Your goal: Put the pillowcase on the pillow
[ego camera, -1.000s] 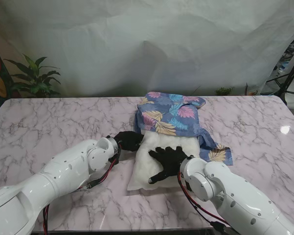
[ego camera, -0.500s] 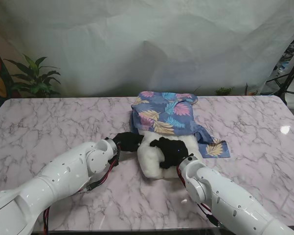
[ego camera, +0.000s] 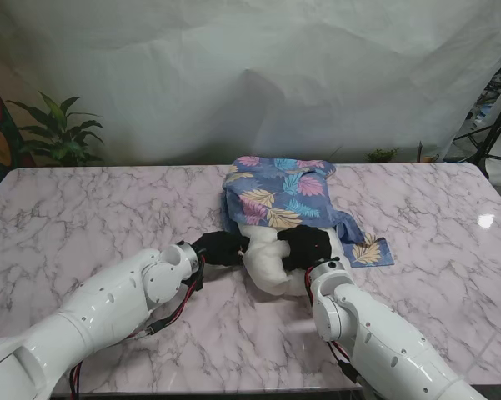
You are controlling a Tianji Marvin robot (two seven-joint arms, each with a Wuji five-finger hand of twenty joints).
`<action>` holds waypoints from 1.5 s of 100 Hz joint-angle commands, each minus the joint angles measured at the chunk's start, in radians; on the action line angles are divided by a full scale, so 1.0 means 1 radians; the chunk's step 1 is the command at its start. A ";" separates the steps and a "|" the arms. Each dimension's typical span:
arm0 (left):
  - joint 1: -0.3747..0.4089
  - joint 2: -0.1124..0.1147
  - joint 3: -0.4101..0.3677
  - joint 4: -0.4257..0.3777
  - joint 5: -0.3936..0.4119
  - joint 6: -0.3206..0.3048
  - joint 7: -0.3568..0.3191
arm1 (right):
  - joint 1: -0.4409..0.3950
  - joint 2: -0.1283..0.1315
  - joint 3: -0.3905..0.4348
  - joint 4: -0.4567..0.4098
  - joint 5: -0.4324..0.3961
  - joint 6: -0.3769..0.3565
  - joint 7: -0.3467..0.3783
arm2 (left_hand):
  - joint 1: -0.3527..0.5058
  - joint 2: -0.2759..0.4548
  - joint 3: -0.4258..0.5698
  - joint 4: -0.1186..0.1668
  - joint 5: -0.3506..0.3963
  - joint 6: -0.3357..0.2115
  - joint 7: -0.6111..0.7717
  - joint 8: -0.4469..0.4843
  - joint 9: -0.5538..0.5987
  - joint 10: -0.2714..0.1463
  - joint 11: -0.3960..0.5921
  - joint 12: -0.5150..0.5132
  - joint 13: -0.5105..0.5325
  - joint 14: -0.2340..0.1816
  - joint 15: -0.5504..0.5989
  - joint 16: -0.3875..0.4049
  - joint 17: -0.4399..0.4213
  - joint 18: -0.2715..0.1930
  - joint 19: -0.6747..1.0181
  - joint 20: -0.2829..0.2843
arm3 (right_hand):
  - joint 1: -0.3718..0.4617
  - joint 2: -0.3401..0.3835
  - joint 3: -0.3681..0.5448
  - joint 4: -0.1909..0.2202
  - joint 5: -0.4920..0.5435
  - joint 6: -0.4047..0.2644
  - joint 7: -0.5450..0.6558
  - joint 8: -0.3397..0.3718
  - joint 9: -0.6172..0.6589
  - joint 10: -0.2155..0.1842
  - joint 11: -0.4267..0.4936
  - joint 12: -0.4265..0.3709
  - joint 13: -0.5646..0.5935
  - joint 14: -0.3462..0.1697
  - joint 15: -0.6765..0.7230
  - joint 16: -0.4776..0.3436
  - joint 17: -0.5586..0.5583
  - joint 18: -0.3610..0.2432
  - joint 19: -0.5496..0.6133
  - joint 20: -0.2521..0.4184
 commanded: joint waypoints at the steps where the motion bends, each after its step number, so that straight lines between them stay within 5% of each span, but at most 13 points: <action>1: 0.042 0.016 -0.004 -0.019 0.023 -0.028 -0.016 | -0.007 -0.003 0.022 -0.025 0.010 0.042 -0.008 | 0.055 0.045 -0.001 0.019 0.087 -0.104 0.123 0.090 0.072 0.016 0.042 0.015 0.066 0.061 -0.034 -0.052 0.019 0.016 0.050 0.017 | 0.191 0.085 0.175 0.070 0.090 -0.017 0.141 0.029 0.039 0.049 0.049 0.030 0.119 -0.038 0.525 0.077 0.102 -0.504 0.616 0.110; 43: 0.207 0.058 -0.190 -0.228 0.063 -0.100 0.030 | -0.004 -0.028 0.065 -0.034 0.060 0.161 -0.031 | 0.034 0.034 0.041 0.004 0.098 -0.098 0.120 0.101 0.084 0.024 0.064 0.030 0.081 0.067 -0.012 -0.035 0.028 0.018 0.070 0.017 | 0.193 0.089 0.174 0.069 0.084 -0.003 0.144 0.036 0.036 0.071 0.056 0.039 0.122 -0.037 0.540 0.083 0.107 -0.508 0.629 0.120; 111: 0.300 0.075 -0.244 -0.329 0.038 -0.282 0.004 | 0.028 -0.070 0.105 -0.017 0.119 0.299 -0.101 | 0.023 0.020 0.071 -0.001 0.110 -0.095 0.115 0.112 0.096 0.029 0.062 0.035 0.088 0.073 -0.012 -0.028 0.034 0.017 0.071 0.013 | 0.199 0.084 0.181 0.067 0.085 0.018 0.145 0.051 0.040 0.095 0.073 0.037 0.121 -0.031 0.574 0.089 0.113 -0.510 0.654 0.133; 133: 0.358 0.070 -0.289 -0.399 0.015 -0.309 0.028 | 0.038 -0.063 0.094 0.006 0.102 0.291 -0.091 | 0.021 0.016 0.080 -0.003 0.114 -0.092 0.114 0.114 0.100 0.028 0.061 0.037 0.091 0.073 -0.013 -0.027 0.039 0.014 0.069 0.011 | 0.191 0.086 0.185 0.066 0.083 0.008 0.145 0.056 0.037 0.087 0.077 0.034 0.120 -0.035 0.573 0.086 0.112 -0.513 0.652 0.132; 150: 0.400 0.061 -0.326 -0.452 0.008 -0.310 0.066 | 0.045 -0.039 0.060 0.047 0.072 0.208 -0.055 | 0.019 0.016 0.087 -0.004 0.116 -0.090 0.114 0.117 0.101 0.031 0.062 0.040 0.092 0.076 -0.012 -0.024 0.041 0.017 0.068 0.010 | 0.181 0.093 0.190 0.065 0.074 -0.009 0.147 0.065 0.029 0.074 0.083 0.027 0.119 -0.041 0.561 0.078 0.110 -0.517 0.644 0.129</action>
